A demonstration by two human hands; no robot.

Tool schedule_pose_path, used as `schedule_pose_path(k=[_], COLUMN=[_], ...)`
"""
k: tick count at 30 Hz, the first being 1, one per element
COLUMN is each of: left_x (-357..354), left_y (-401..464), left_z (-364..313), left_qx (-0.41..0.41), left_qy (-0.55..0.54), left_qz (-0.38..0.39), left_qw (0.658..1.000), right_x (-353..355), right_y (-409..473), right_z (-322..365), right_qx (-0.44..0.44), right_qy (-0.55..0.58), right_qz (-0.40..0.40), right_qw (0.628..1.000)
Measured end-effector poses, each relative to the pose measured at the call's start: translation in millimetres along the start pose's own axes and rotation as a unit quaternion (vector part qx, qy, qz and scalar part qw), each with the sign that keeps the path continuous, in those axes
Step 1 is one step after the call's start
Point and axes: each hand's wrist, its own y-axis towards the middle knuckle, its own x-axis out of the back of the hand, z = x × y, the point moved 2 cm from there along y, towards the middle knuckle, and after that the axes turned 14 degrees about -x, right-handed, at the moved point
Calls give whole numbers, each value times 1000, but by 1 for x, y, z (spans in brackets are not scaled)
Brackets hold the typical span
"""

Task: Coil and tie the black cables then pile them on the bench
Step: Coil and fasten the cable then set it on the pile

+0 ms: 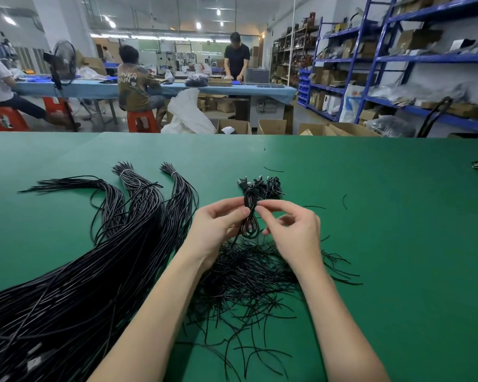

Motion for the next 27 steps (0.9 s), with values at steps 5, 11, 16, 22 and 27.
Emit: schedule_pose_path(k=[5,11,16,22,27], left_x=[-2,-1,1,-2,-8], left_y=[1,1,1,-1,-4], left_z=[2,3,0,-8,0], left_qx=[28,37,2,-131,-123], left_qy=[-42,-36,7,126,108], left_qz=[-7,-4,-16,-8,-56], left_qw=[999,999,1000,983,985], right_x=[4,4,1,5,-10], right_y=[-4,-6,-5,8,-2], right_z=[6,4,13,18,13], right_qx=[164,170,90,-207,-153], right_qy=[-101,-152,-132,-17,-18], right_qz=[-57,-57,-35,71,-3], right_qw=[980,972,986,976,988])
